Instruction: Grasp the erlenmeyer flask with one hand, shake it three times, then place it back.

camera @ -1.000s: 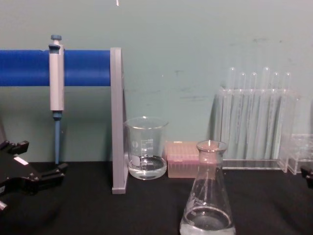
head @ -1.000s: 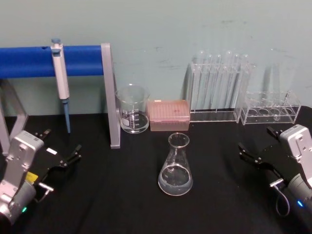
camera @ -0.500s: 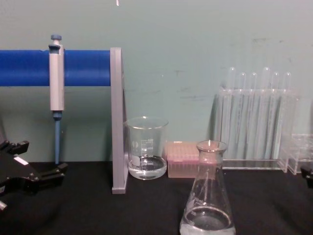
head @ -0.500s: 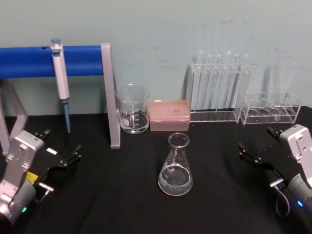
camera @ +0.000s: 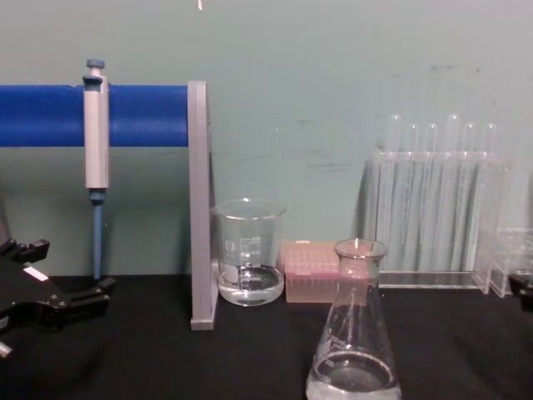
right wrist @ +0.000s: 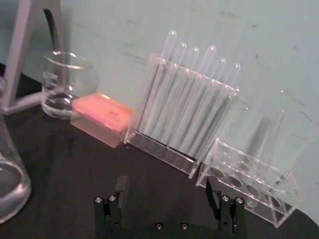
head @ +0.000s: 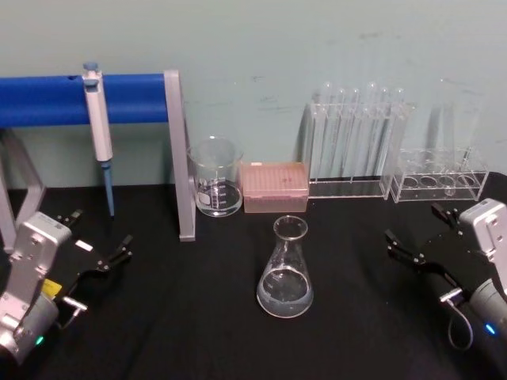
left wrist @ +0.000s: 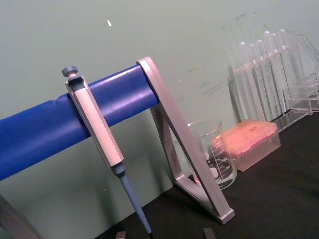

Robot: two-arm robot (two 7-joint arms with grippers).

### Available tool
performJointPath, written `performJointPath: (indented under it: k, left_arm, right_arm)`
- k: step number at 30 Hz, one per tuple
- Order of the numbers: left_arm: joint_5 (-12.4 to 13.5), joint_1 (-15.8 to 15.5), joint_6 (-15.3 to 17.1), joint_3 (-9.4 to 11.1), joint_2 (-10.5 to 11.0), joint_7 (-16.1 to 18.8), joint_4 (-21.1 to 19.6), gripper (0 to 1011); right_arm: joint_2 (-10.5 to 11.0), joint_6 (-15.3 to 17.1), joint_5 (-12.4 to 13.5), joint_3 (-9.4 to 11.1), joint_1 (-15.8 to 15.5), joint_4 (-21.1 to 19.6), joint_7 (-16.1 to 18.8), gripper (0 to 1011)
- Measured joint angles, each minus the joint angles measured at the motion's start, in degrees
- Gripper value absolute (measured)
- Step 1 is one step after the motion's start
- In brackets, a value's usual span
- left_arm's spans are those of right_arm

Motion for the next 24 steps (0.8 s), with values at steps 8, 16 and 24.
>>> performJointPath:
  k: [8,16,24]
  left_arm:
    - [0.0,0.0,0.0,0.0,0.0,0.0,0.0,1000]
    - [0.0,0.0,0.0,0.0,0.0,0.0,0.0,1001]
    - [0.0,0.0,0.0,0.0,0.0,0.0,0.0,1001]
  right_arm:
    - [0.3,2.2,5.2,2.6,-1.9,-4.3,5.0,1000]
    - [-0.7,5.4,10.2,5.1,-3.8,-8.0,8.7,1000]
    - [-1.5,7.3,12.7,6.3,-5.0,-9.6,11.3,1000]
